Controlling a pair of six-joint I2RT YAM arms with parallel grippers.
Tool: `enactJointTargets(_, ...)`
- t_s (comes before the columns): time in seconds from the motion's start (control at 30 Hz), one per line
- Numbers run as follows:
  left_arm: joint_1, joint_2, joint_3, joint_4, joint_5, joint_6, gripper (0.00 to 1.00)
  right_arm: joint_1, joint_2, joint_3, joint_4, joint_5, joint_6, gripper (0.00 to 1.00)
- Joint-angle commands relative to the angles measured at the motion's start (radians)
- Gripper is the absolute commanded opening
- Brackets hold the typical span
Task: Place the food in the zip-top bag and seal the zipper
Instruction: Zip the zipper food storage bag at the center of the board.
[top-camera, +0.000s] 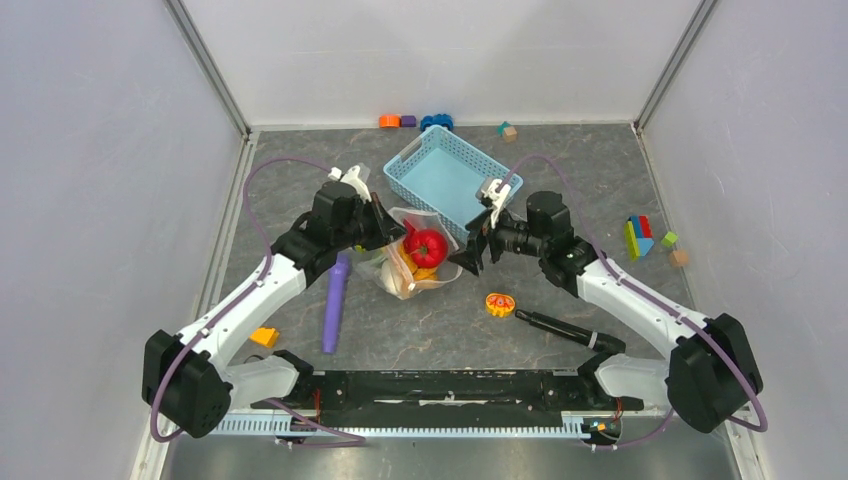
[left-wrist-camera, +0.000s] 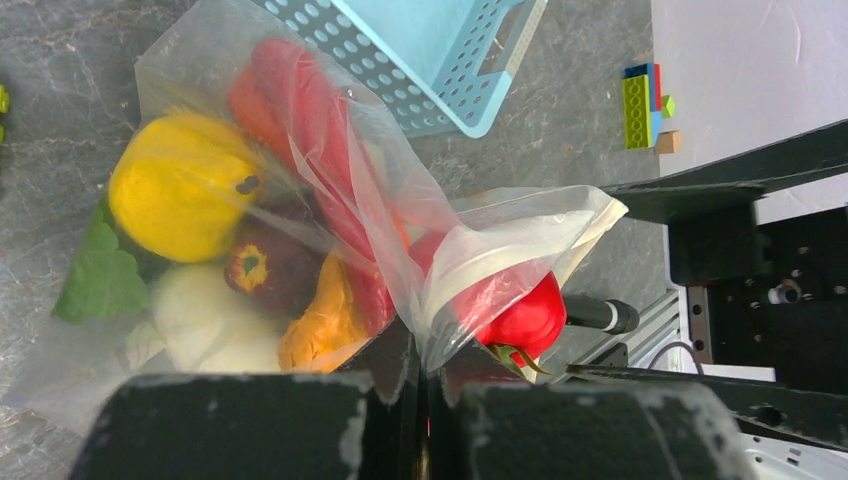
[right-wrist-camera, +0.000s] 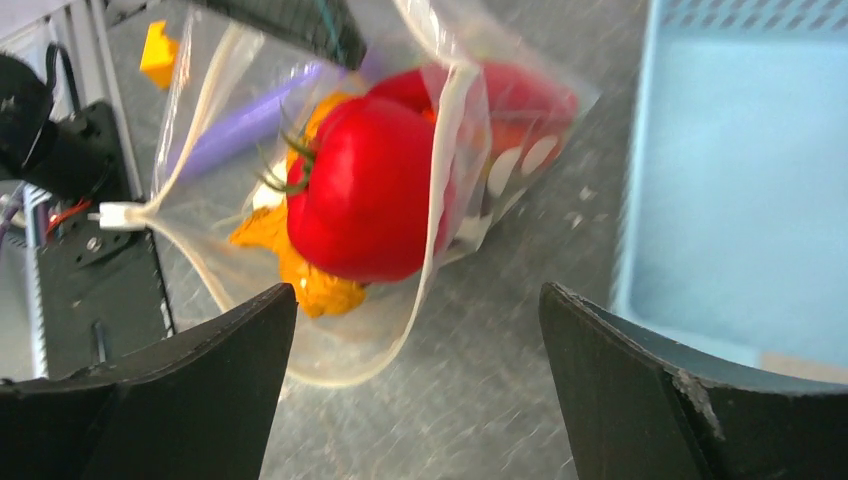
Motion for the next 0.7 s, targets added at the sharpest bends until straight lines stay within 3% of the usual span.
enactJointTargets(0.0, 0.004, -0.041, -0.035, 0.101, 0.045, 0.035, 0.02, 0.003, -0.027, -0.055, -0.047, -0.032, 0.02, 0.94)
enactJointTargets(0.23, 0.004, -0.052, -0.089, 0.151, 0.132, 0.032, 0.02, 0.018, 0.002, -0.088, 0.043, -0.036, 0.107, 0.83)
enactJointTargets(0.37, 0.003, -0.065, -0.127, 0.19, 0.169, 0.025, 0.02, 0.039, 0.027, -0.084, 0.067, -0.04, 0.122, 0.72)
enactJointTargets(0.53, 0.003, -0.074, -0.155, 0.221, 0.199, 0.029, 0.02, 0.057, 0.018, -0.107, 0.129, -0.061, 0.126, 0.41)
enactJointTargets(0.67, 0.003, -0.073, -0.164, 0.229, 0.204, 0.046, 0.02, 0.067, 0.018, -0.104, 0.149, -0.078, 0.124, 0.26)
